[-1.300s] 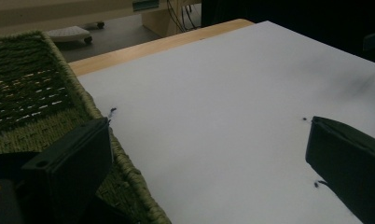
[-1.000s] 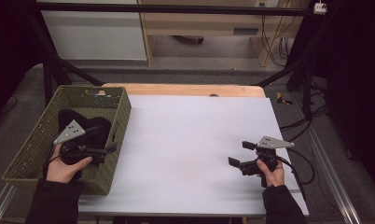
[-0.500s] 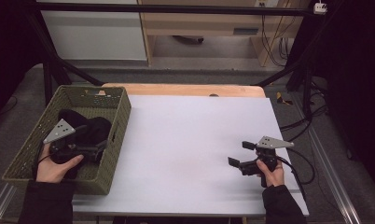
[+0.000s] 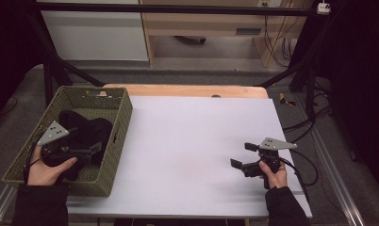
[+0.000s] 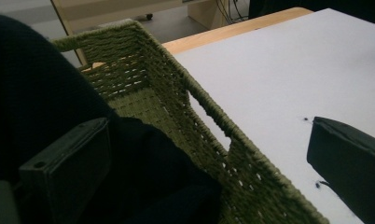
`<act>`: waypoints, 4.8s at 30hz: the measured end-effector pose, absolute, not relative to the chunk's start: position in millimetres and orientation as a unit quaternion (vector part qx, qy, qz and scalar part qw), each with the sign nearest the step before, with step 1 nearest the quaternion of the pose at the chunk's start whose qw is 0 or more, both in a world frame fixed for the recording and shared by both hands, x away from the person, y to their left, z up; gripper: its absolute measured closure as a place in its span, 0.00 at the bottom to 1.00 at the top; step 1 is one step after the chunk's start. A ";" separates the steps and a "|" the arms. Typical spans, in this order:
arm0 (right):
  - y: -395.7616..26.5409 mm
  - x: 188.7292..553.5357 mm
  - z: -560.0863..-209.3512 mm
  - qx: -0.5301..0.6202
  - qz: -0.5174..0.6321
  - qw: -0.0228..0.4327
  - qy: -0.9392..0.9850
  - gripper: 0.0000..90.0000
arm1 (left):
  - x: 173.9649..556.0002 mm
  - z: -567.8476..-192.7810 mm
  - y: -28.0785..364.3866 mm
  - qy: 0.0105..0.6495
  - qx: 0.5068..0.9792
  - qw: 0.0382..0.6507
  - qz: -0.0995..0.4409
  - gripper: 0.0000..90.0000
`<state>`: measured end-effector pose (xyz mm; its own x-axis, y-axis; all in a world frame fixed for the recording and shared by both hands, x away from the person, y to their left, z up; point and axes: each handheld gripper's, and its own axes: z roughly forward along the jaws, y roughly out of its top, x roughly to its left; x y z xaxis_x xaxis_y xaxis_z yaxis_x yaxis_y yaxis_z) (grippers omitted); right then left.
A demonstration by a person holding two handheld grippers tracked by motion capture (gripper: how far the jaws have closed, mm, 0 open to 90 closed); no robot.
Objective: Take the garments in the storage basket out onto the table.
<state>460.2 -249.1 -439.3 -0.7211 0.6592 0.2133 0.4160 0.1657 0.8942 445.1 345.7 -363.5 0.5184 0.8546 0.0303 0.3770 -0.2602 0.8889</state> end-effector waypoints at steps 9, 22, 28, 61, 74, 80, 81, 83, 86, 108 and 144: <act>-249.4 460.4 -439.1 0.356 0.539 0.113 0.755 0.03 | 441.4 -360.0 360.2 0.426 0.740 0.440 0.277 0.00; -249.0 460.4 -439.4 0.357 0.538 0.112 0.755 0.03 | 436.5 -353.4 383.8 0.456 0.723 0.424 0.301 0.00; -248.7 460.6 -439.7 0.358 0.538 0.111 0.755 0.03 | 444.8 -355.7 389.1 0.466 0.724 0.408 0.304 0.00; -247.5 460.9 -441.0 0.357 0.534 0.111 0.759 0.03 | 495.7 -399.6 399.1 0.517 0.719 0.360 0.292 0.15; -247.1 460.9 -441.3 0.357 0.533 0.110 0.759 0.03 | 497.7 -403.1 398.2 0.524 0.731 0.340 0.276 0.43; -247.1 460.9 -441.4 0.357 0.533 0.110 0.759 0.03 | 495.9 -401.8 399.4 0.537 0.723 0.342 0.270 0.56; -247.2 461.0 -441.4 0.357 0.533 0.110 0.759 0.03 | 495.9 -401.8 399.4 0.537 0.723 0.342 0.270 0.58; -247.3 461.0 -441.4 0.357 0.533 0.111 0.759 0.03 | 495.1 -401.0 399.0 0.536 0.724 0.342 0.269 0.63; -247.3 461.1 -441.5 0.358 0.533 0.109 0.759 0.03 | 493.8 -400.6 398.2 0.530 0.729 0.338 0.271 0.69; -247.4 461.0 -441.5 0.357 0.533 0.110 0.759 0.03 | 486.1 -383.3 394.5 0.533 0.721 0.331 0.293 0.78; -248.1 460.8 -440.8 0.357 0.535 0.111 0.758 0.03 | 457.7 -328.6 393.3 0.525 0.698 0.389 0.293 0.80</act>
<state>460.8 -248.1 -440.8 -0.7208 0.6594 0.2135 0.4225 0.1737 0.8896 457.7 393.3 -328.6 0.2783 0.9605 0.0003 0.5048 -0.1465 0.8507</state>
